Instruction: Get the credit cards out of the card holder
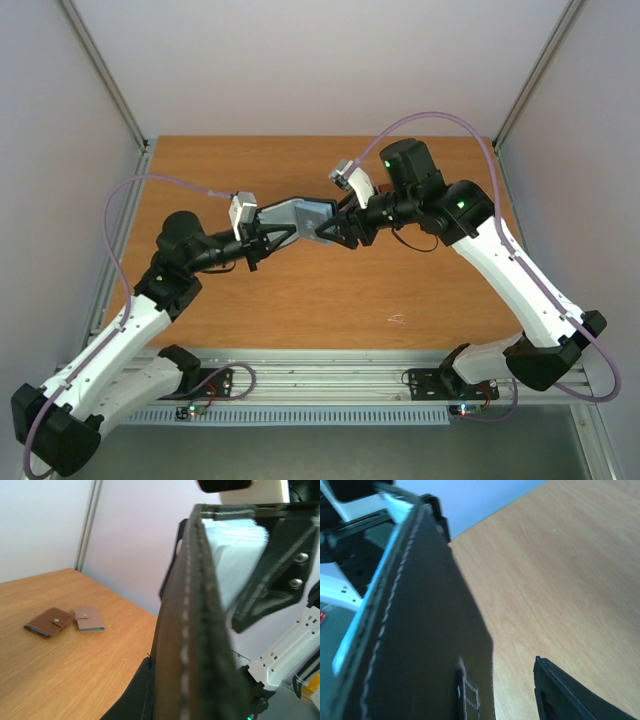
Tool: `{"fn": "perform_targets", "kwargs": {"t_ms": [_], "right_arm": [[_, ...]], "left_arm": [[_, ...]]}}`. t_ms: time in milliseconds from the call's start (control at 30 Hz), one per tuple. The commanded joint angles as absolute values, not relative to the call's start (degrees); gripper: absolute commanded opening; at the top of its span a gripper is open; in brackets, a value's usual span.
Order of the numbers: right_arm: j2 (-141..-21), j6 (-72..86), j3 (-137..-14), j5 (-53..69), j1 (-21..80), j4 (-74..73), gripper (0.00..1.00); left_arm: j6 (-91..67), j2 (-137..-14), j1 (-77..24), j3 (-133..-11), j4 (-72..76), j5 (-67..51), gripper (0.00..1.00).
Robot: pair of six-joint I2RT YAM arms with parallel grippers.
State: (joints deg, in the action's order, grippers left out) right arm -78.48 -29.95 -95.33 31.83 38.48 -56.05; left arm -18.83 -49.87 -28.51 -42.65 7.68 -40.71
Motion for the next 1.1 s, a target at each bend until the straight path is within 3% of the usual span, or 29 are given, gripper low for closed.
{"fn": "perform_targets", "kwargs": {"t_ms": [0,267,400,700,833,967,1067], "right_arm": [[-76.4,-33.5,-97.5,39.3,36.6,-57.8,0.61],[-80.0,-31.7,-100.6,40.0,35.2,-59.6,0.55],[-80.9,-29.6,-100.5,42.2,36.0,-57.3,0.56],[-77.7,-22.9,-90.0,19.1,45.7,-39.9,0.69],[-82.2,-21.5,-91.0,19.0,45.8,-39.1,0.7],[-84.3,-21.2,-90.7,25.3,45.8,-35.8,0.74],[-85.3,-21.6,-91.3,28.6,45.8,-35.2,0.71]], "left_arm": [[-23.1,-48.6,-26.9,-43.0,10.6,-36.2,0.0],[-23.1,-48.7,-26.5,-43.5,10.6,-38.7,0.0],[-23.5,-48.8,-26.5,-44.5,7.6,-34.4,0.0],[-16.4,-48.8,-29.6,-51.6,-16.5,-10.8,0.0],[-13.0,-49.1,-30.5,-53.9,-24.0,-2.8,0.0],[-12.7,-47.9,-30.6,-52.9,-23.8,-4.2,0.0],[-13.8,-47.6,-30.6,-52.5,-22.7,-5.4,0.0]]}}
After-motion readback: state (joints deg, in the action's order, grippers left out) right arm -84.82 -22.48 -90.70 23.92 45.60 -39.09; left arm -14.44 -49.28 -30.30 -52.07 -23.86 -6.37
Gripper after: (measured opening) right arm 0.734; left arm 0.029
